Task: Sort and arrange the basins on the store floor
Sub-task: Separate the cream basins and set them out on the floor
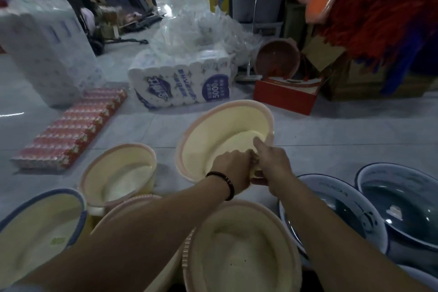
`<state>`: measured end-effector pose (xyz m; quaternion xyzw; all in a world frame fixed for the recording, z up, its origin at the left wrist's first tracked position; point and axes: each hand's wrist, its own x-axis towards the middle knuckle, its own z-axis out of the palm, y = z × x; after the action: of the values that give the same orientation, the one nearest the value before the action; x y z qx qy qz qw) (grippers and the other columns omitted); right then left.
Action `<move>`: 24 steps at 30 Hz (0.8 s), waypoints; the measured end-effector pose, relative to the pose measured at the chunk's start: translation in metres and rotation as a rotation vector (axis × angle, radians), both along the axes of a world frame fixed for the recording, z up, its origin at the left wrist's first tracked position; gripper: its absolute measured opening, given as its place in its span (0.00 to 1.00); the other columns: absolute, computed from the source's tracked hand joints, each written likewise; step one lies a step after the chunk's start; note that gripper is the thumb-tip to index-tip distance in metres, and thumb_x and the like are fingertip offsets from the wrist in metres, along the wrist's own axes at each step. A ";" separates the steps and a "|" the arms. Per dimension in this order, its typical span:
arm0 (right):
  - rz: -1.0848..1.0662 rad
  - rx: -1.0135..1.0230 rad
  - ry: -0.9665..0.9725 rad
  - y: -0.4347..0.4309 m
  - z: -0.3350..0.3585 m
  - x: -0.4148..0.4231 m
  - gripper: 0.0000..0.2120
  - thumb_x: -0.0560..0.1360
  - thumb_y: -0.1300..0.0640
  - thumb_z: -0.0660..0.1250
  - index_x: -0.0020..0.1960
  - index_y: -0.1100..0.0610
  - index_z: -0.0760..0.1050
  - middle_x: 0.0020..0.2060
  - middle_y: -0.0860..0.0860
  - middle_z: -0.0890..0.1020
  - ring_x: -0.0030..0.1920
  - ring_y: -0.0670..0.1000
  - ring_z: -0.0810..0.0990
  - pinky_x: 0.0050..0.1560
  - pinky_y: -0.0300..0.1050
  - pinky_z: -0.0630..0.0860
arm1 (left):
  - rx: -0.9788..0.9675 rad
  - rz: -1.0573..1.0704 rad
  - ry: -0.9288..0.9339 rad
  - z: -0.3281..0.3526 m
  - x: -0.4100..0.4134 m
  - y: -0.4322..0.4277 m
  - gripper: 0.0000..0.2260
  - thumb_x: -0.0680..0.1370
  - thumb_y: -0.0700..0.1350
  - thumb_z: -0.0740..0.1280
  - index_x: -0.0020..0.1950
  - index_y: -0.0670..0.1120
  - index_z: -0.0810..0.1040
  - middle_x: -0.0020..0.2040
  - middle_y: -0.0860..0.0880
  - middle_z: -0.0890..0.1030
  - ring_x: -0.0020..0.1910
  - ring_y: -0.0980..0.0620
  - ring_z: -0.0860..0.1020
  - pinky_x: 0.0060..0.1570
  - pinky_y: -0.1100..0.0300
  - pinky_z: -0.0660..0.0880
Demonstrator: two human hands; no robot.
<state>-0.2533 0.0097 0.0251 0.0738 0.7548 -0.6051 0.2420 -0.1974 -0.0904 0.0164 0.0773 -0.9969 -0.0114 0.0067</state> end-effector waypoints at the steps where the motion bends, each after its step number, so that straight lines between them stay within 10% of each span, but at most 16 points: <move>1: -0.002 0.109 0.101 0.009 0.005 0.006 0.24 0.75 0.41 0.69 0.62 0.58 0.75 0.51 0.55 0.82 0.46 0.57 0.82 0.33 0.46 0.84 | -0.016 -0.038 -0.001 0.003 0.009 0.011 0.15 0.79 0.45 0.63 0.66 0.48 0.70 0.50 0.44 0.82 0.47 0.40 0.82 0.38 0.54 0.70; 6: -0.024 0.401 0.382 0.075 0.008 0.037 0.16 0.78 0.54 0.69 0.60 0.62 0.73 0.49 0.55 0.79 0.46 0.55 0.77 0.36 0.44 0.72 | 0.511 -0.189 -0.049 0.010 0.055 0.016 0.33 0.69 0.62 0.76 0.71 0.56 0.72 0.63 0.55 0.81 0.59 0.54 0.80 0.58 0.54 0.77; 10: 0.003 0.397 0.334 0.122 -0.017 0.043 0.09 0.78 0.58 0.66 0.57 0.60 0.74 0.47 0.53 0.79 0.46 0.56 0.77 0.34 0.42 0.67 | 0.392 0.278 0.339 -0.008 0.081 -0.037 0.28 0.75 0.61 0.71 0.72 0.52 0.72 0.71 0.49 0.74 0.71 0.45 0.68 0.72 0.48 0.64; 13: 0.084 0.340 0.266 0.139 -0.044 0.051 0.02 0.76 0.60 0.65 0.45 0.55 0.76 0.36 0.52 0.80 0.41 0.57 0.81 0.34 0.44 0.76 | 0.507 0.614 0.225 -0.034 0.101 -0.073 0.29 0.80 0.56 0.67 0.79 0.49 0.65 0.76 0.43 0.69 0.73 0.42 0.68 0.72 0.46 0.64; 19: 0.220 0.316 0.189 0.150 -0.090 0.067 0.11 0.77 0.57 0.68 0.58 0.52 0.78 0.49 0.51 0.84 0.49 0.55 0.82 0.48 0.52 0.81 | 0.870 0.820 -0.016 -0.097 0.128 -0.091 0.05 0.73 0.43 0.71 0.47 0.50 0.77 0.44 0.46 0.80 0.47 0.41 0.79 0.55 0.43 0.78; 24: 0.234 0.530 0.120 0.146 -0.132 0.074 0.12 0.78 0.56 0.68 0.60 0.59 0.77 0.54 0.57 0.82 0.49 0.57 0.78 0.48 0.46 0.72 | 0.690 0.919 -0.216 -0.125 0.139 -0.081 0.07 0.79 0.40 0.67 0.56 0.45 0.79 0.52 0.43 0.80 0.43 0.42 0.80 0.26 0.57 0.78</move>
<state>-0.1797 0.1557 -0.1071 0.0111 0.9029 -0.3581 0.2376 -0.0582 -0.1717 -0.1081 0.5001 -0.7949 -0.3232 -0.1162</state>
